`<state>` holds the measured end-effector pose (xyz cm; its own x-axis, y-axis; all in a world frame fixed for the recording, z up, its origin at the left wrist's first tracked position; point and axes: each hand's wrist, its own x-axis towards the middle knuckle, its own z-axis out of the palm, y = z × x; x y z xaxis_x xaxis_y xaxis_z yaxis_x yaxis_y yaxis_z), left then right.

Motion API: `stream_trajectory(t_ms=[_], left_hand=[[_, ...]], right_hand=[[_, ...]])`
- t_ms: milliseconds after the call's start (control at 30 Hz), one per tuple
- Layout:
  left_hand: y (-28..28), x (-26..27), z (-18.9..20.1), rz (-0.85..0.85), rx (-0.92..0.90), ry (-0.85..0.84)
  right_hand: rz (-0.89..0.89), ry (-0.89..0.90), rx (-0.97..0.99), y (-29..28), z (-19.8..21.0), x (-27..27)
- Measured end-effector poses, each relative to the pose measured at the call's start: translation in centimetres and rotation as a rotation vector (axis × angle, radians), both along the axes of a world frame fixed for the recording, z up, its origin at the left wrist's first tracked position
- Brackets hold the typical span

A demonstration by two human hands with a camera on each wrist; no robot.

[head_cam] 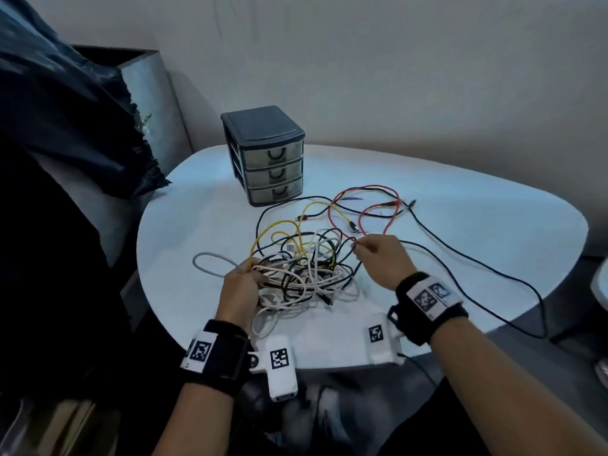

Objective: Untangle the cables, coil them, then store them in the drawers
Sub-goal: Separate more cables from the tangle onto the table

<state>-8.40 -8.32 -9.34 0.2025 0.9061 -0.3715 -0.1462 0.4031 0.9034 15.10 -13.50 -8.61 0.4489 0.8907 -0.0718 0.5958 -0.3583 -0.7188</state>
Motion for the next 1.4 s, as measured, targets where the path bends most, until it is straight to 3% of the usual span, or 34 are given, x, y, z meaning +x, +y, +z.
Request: stream_trajectory(t_ms=[100,133,233,333,400,433,500,567,700,867,1000,1167,1267,1400], left_hand=[[-0.6,-0.1,0.4,-0.049,0.039,-0.005],[-0.7,-0.1,0.6,-0.049,0.058,-0.014],[-1.0,0.2,0.9,-0.013,0.127,-0.004],[-1.2,0.9,1.1,0.018,0.111,-0.005],[-1.0,1.4,1.3,0.077,0.022,-0.026],[-0.8,1.6,1.3,0.112,-0.014,-0.033],[-0.8,1.8,1.2,0.130,-0.010,-0.034],[-1.1,2.1,0.9,0.081,0.079,-0.038],[-1.3,2.3,0.1,0.018,0.299,0.013],[-1.1,1.7,-0.7,-0.146,0.521,0.048],[-1.1,1.0,-1.5,-0.359,0.735,0.253],[-0.5,0.5,-2.1,-0.344,0.752,0.468],[-0.3,0.2,-2.3,-0.279,0.813,0.553],[-0.1,0.2,-2.4,-0.192,0.799,0.502]], right_hand=[[-0.178,0.432,0.116,0.7,-0.5,-1.1],[-0.232,0.485,0.180,0.9,-0.4,-1.2],[-0.137,0.371,0.286,1.3,0.6,-1.4],[0.107,0.143,0.116,1.0,1.4,-1.9],[0.066,0.030,0.118,1.0,1.7,-1.8],[0.018,0.050,0.141,1.1,1.7,-1.6],[-0.067,0.256,0.178,1.1,1.2,-1.2],[-0.127,0.352,0.191,0.9,0.6,-0.8],[-0.064,0.176,-0.071,0.9,0.0,0.1],[0.029,0.107,-0.316,1.2,0.3,0.8],[0.112,0.014,-0.426,1.7,0.8,1.0],[0.039,-0.225,-0.189,2.3,2.7,1.6],[-0.140,-0.299,0.172,2.8,5.1,2.7],[-0.246,-0.266,0.636,2.9,8.7,3.8]])
